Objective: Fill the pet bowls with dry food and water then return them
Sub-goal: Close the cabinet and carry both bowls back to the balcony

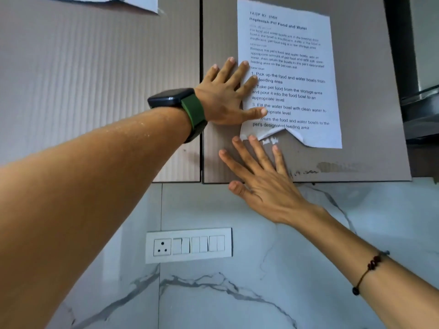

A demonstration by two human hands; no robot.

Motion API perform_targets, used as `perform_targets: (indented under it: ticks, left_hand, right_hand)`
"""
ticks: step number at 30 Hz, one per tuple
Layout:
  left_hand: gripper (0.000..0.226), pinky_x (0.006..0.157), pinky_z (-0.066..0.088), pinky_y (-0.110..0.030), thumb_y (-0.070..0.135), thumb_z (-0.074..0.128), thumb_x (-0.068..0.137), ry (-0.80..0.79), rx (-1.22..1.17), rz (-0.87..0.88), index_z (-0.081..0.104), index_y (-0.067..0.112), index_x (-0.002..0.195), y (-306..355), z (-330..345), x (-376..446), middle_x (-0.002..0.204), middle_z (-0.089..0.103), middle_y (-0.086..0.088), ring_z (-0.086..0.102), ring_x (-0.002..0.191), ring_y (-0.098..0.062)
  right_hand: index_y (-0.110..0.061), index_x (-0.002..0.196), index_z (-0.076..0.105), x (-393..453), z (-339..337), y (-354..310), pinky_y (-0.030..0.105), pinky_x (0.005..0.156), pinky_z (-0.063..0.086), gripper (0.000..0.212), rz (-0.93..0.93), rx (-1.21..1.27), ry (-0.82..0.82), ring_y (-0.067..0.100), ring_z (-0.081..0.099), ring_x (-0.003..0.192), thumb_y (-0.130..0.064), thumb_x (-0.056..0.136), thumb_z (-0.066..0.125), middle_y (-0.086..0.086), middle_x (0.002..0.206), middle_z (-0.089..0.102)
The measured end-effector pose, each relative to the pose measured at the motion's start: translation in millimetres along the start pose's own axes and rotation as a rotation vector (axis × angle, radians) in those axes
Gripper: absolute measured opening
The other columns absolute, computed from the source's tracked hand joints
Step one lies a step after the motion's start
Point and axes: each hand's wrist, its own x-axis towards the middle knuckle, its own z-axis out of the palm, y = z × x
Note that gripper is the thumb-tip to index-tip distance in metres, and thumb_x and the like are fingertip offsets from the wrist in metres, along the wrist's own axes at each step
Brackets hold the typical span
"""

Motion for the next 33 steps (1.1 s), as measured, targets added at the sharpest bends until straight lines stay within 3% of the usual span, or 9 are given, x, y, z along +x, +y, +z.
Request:
perform_targets:
  ticks: [3,5,7,10,14,18,25,29,33]
  left_hand:
    - [0.079,0.118,0.0,-0.048,0.069,0.019,0.088,-0.016,-0.036,0.02,0.004,0.024,0.151,8.0,-1.3,-7.4,0.16,-0.009,-0.009,-0.013,0.146,-0.033]
    - [0.071,0.116,0.017,-0.05,0.06,0.027,0.092,0.023,-0.085,0.034,0.021,0.016,0.148,17.2,-3.1,-18.0,0.158,0.012,-0.013,0.005,0.145,-0.037]
    - [0.055,0.1,0.038,-0.044,0.043,0.036,0.095,0.145,-0.143,0.018,0.043,0.006,0.135,33.7,-2.2,-38.5,0.141,0.042,-0.018,0.037,0.131,-0.036]
    - [0.049,0.081,0.04,-0.042,0.031,0.029,0.088,0.356,-0.222,0.062,0.056,-0.001,0.113,61.3,11.9,-82.9,0.116,0.058,-0.021,0.053,0.106,-0.036]
    - [0.035,0.074,0.04,-0.037,0.02,0.038,0.084,0.386,-0.405,0.14,0.061,-0.003,0.098,101.3,47.2,-150.7,0.098,0.063,-0.021,0.057,0.09,-0.036]
    - [0.035,0.07,0.041,-0.036,0.021,0.039,0.083,0.225,-0.625,0.02,0.064,-0.001,0.093,146.7,94.4,-224.5,0.09,0.065,-0.019,0.059,0.085,-0.036]
    - [0.041,0.07,0.044,-0.037,0.03,0.04,0.086,-0.213,-0.881,-0.478,0.064,-0.003,0.085,216.3,188.1,-372.7,0.085,0.066,-0.021,0.061,0.082,-0.036]
    - [0.028,0.074,0.041,-0.038,0.019,0.049,0.095,-0.437,-0.826,-0.885,0.064,-0.004,0.097,240.4,216.9,-439.4,0.097,0.067,-0.025,0.061,0.09,-0.038]
    - [0.023,0.088,0.04,-0.04,0.018,0.055,0.091,-0.473,-0.667,-1.21,0.062,-0.002,0.1,245.6,233.5,-480.7,0.108,0.062,-0.022,0.055,0.105,-0.037]
  right_hand:
    - [-0.046,0.14,-0.01,-3.2,-3.7,-1.0,0.049,0.112,-0.018,0.064,-0.021,0.036,0.006,0.011,-0.03,0.139,-0.067,0.079,-0.003,-0.018,0.151,-0.024]
    - [-0.035,0.148,0.014,-13.7,-0.7,-3.2,0.049,0.116,-0.003,0.066,-0.034,0.093,0.088,0.018,-0.009,0.146,-0.062,0.088,0.009,-0.004,0.16,0.001]
    - [-0.019,0.141,0.042,-37.0,11.2,-7.4,0.048,0.115,0.019,0.059,-0.055,0.174,0.211,0.029,0.021,0.143,-0.051,0.095,0.024,0.011,0.151,0.034]
    - [-0.015,0.128,0.048,-85.9,42.7,-16.4,0.041,0.107,0.03,0.042,-0.029,0.214,0.323,0.03,0.037,0.129,-0.036,0.093,0.04,0.017,0.134,0.052]
    - [-0.015,0.126,0.049,-154.4,77.3,-30.2,0.035,0.101,0.031,0.04,0.071,0.276,0.171,0.03,0.046,0.12,-0.031,0.091,0.042,0.016,0.128,0.056]
    - [-0.008,0.127,0.053,-225.2,108.4,-53.3,0.037,0.096,0.039,0.05,0.273,0.437,-0.09,0.034,0.049,0.115,-0.036,0.089,0.037,0.014,0.128,0.054]
    - [-0.009,0.132,0.046,-348.2,159.8,-86.6,0.043,0.098,0.04,0.044,0.631,0.428,-0.434,0.037,0.043,0.121,-0.022,0.09,0.055,0.017,0.133,0.047]
    - [-0.011,0.135,0.039,-393.2,176.9,-94.3,0.046,0.097,0.042,0.051,0.793,0.384,-0.6,0.036,0.035,0.129,-0.022,0.088,0.055,0.015,0.142,0.035]
    - [-0.016,0.139,0.033,-407.8,191.5,-93.5,0.046,0.096,0.042,0.057,1.026,0.517,-0.632,0.037,0.036,0.129,-0.018,0.087,0.057,0.013,0.146,0.029]
